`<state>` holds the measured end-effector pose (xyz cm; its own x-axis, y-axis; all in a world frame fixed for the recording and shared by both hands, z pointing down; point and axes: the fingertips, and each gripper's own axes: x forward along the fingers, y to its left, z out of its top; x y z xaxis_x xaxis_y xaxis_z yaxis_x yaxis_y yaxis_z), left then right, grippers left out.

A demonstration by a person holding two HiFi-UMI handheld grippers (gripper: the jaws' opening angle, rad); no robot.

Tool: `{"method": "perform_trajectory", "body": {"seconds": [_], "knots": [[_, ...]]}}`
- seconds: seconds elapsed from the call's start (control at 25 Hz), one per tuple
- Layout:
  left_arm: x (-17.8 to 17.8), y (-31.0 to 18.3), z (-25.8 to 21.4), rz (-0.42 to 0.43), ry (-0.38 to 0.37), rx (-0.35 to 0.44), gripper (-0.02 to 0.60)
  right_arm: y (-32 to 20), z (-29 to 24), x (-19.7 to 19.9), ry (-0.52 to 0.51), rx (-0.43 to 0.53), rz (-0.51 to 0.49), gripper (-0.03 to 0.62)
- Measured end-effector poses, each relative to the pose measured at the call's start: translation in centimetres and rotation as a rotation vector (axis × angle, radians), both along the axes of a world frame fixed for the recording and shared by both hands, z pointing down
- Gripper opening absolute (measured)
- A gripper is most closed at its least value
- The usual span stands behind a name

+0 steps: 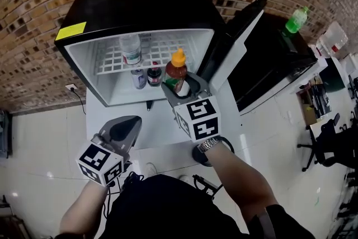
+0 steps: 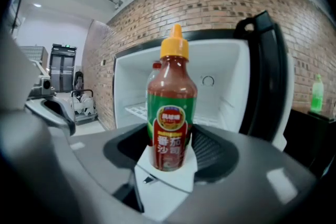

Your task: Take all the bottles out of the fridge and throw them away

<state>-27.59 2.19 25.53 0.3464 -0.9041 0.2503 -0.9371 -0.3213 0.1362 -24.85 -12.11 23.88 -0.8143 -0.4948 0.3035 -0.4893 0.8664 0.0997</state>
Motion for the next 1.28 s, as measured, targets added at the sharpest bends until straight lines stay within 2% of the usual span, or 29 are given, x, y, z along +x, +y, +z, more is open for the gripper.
{"method": "perform_trajectory", "body": {"seconds": [0.32,0.72,1.04,1.28], "knots": [[8.2,-0.8,0.4,0.085,-0.007,-0.011,0.003,4.7,1.2,9.3,0.013,-0.038,0.015,0.262],[21.1,-1.7,4.0,0.239,-0.024,-0.05,0.003,8.6,7.3,22.5,0.067,-0.139,0.105,0.262],[29.5,-2.6,8.5,0.322,-0.05,-0.126,0.003,10.0,14.0,31.7,0.108,-0.272,0.197,0.262],[33.7,-3.2,13.8,0.394,-0.076,-0.221,0.003,10.8,20.3,35.6,0.136,-0.405,0.268,0.262]]}}
